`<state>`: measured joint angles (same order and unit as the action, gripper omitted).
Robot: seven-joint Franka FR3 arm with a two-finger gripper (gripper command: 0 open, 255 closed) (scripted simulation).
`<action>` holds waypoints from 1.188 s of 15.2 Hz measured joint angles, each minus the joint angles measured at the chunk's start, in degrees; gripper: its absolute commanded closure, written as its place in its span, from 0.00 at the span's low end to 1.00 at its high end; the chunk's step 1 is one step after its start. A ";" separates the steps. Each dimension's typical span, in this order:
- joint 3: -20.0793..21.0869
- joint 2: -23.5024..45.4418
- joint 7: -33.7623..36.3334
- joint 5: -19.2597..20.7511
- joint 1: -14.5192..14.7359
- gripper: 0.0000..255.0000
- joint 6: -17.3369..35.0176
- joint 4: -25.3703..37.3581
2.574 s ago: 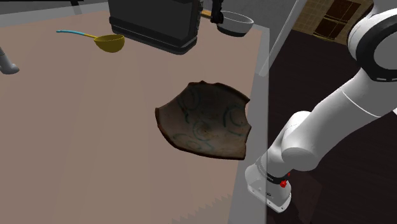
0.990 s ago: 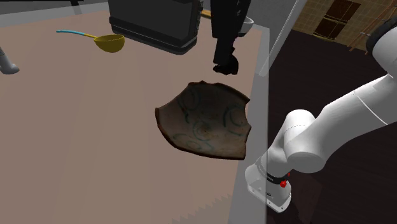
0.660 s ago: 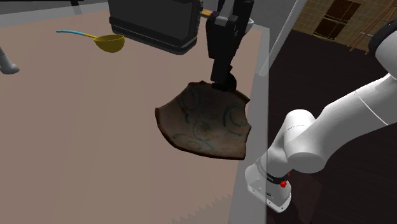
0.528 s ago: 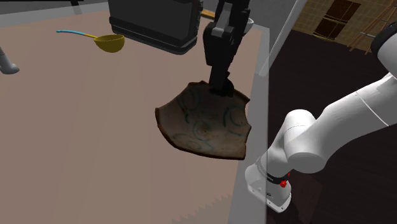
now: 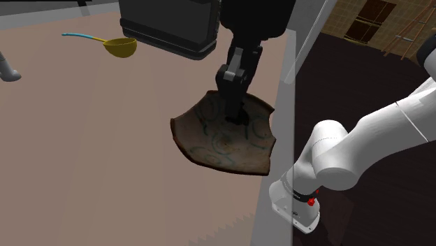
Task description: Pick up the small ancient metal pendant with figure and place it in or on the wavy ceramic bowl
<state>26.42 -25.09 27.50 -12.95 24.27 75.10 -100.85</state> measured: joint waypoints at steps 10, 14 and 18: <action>-0.02 -0.16 -0.08 -0.04 0.02 0.00 0.31 -0.45; -0.02 1.23 0.25 0.42 -0.24 0.00 -1.81 3.00; 0.54 4.71 1.59 1.38 -0.69 0.00 -6.53 11.07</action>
<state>26.97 -20.38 29.09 -11.57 23.59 68.57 -89.78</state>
